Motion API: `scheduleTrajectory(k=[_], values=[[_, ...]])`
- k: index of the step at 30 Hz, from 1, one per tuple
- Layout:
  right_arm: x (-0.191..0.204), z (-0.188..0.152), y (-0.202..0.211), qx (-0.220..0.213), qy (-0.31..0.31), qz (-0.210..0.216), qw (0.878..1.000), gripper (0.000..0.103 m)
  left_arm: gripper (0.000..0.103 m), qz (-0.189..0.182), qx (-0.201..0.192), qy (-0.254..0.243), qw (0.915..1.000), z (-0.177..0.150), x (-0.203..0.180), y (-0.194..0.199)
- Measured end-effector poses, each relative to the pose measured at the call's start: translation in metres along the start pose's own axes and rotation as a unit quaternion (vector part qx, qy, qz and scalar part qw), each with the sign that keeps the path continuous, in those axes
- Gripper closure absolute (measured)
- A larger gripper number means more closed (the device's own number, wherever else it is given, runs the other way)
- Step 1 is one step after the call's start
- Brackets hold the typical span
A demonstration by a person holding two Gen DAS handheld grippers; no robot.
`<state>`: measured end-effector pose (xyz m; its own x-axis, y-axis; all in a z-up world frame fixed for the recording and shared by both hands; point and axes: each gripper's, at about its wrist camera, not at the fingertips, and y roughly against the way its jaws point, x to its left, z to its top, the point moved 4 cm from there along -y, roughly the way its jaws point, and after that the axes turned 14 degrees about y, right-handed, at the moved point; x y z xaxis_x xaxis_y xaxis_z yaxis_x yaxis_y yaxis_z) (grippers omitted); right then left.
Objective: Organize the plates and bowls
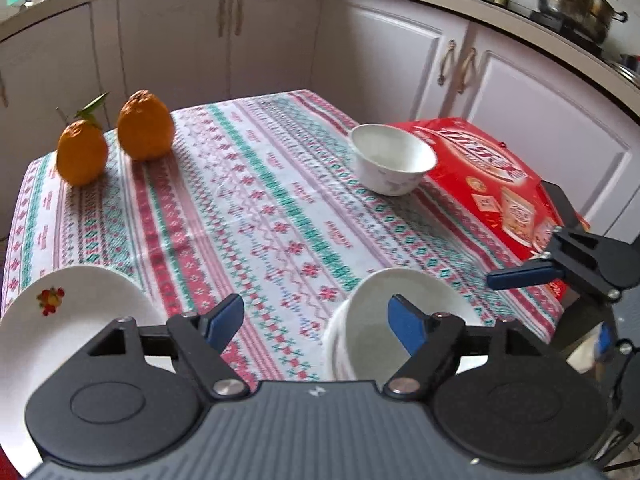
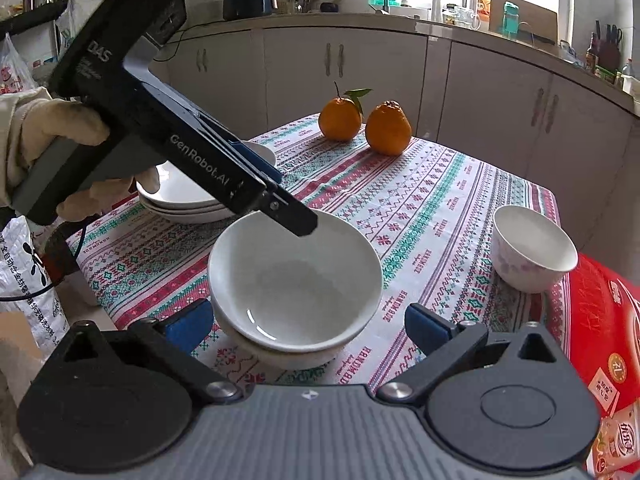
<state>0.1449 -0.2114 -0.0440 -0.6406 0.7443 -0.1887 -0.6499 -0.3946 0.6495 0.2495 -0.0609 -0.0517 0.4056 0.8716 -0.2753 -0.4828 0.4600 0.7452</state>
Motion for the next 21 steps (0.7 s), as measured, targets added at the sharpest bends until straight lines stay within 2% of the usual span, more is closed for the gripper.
scheduleTrajectory(k=[8, 12, 16, 21], values=[[-0.006, -0.001, 0.000, 0.007, -0.002, -0.008, 1.000, 0.000, 0.024, -0.004, 0.005, 0.025, 0.9997, -0.003, 0.025, -0.003], [-0.007, 0.001, 0.002, 0.008, 0.001, -0.007, 1.000, 0.000, 0.024, 0.001, 0.011, 0.016, 0.9998, -0.004, 0.026, -0.007], [-0.009, 0.000, 0.009, 0.011, 0.008, -0.012, 1.000, 0.000, 0.024, -0.021, 0.008, 0.016, 0.9996, 0.005, 0.019, -0.001], [-0.028, -0.004, 0.027, 0.005, -0.005, -0.023, 1.000, 0.000, 0.024, -0.039, 0.000, -0.016, 0.9991, 0.026, -0.004, -0.002]])
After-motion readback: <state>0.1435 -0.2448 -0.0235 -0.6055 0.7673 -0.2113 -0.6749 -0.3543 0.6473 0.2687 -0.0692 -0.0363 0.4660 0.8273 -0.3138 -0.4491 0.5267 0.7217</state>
